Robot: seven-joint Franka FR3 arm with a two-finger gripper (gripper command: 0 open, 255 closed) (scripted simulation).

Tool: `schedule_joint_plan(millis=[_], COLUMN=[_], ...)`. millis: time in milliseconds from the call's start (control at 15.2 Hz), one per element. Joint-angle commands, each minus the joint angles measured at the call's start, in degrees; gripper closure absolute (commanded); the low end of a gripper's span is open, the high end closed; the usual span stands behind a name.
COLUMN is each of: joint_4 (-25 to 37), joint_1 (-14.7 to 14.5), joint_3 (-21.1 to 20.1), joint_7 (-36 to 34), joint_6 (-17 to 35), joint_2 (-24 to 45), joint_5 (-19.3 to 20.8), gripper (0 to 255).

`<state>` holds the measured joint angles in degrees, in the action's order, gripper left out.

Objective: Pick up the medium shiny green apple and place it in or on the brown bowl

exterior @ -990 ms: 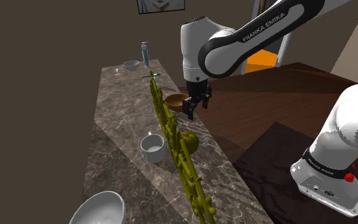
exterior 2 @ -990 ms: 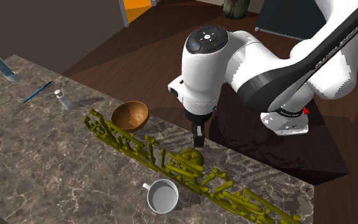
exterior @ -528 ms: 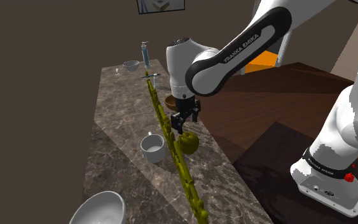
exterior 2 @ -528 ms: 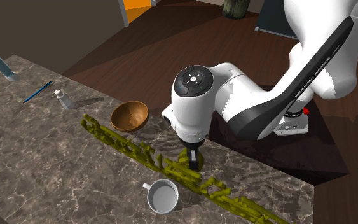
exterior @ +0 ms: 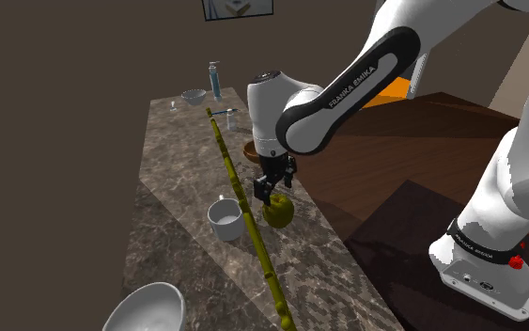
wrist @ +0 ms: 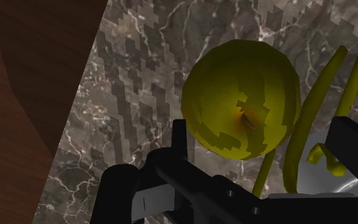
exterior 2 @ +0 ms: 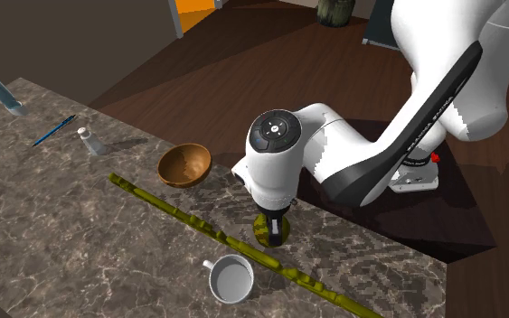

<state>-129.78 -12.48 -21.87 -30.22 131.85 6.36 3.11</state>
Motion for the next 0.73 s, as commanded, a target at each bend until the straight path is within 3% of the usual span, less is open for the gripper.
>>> schedule_joint_plan(millis=[0, 198, 264, 660], joint_4=[0.0, 0.0, 0.0, 0.0], joint_1=[0.0, 0.0, 0.0, 0.0], joint_3=[0.0, 0.0, 0.0, 0.0], joint_7=[0.0, 0.0, 0.0, 0.0], joint_6=[0.1, 0.1, 0.1, 0.0], joint_2=[0.1, 0.1, 0.1, 0.0], joint_5=[0.0, 0.0, 0.0, 0.0], gripper=[0, 0, 255, 255])
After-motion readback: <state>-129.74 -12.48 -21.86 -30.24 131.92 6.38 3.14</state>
